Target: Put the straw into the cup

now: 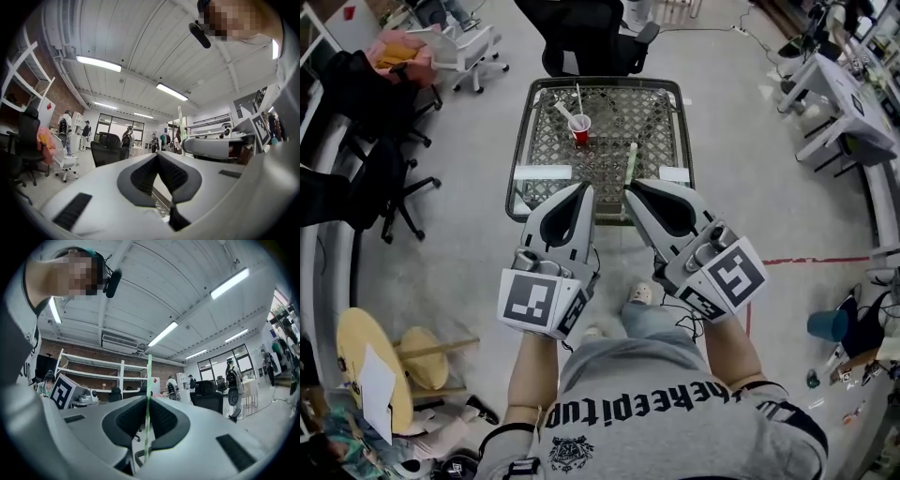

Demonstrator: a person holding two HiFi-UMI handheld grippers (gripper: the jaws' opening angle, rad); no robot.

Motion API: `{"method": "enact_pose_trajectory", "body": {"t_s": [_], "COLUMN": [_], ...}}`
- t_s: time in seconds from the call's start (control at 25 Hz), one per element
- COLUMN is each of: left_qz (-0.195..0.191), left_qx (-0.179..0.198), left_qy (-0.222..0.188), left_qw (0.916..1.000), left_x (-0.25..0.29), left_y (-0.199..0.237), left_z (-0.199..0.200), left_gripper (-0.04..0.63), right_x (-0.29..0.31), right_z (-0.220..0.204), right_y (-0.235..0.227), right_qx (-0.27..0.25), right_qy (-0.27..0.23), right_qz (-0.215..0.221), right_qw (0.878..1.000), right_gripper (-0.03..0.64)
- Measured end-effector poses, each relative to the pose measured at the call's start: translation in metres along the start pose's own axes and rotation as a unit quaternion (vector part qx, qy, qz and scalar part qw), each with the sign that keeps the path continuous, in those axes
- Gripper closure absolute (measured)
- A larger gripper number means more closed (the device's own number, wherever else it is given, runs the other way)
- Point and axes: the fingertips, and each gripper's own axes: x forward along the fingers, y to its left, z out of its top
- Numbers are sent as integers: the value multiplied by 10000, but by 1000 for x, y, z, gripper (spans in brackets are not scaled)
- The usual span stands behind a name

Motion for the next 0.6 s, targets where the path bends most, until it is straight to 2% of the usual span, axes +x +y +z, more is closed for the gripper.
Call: {"method": "enact_pose_trajectory", "body": {"t_s": [0.6], "left_qz": [569], "left_qx": [100], "left_qy": [23], "left_qw": [9983], "left_x": [78], "left_y": [-5], "left_z": [-11], "left_gripper": [568], "right_x": [10], "right_z": [-7], "right_y": [-85], "right_qx": [223], "right_qy": [-12], "right_qz": [647], "right_qw": [9977], "right_gripper": [572]}}
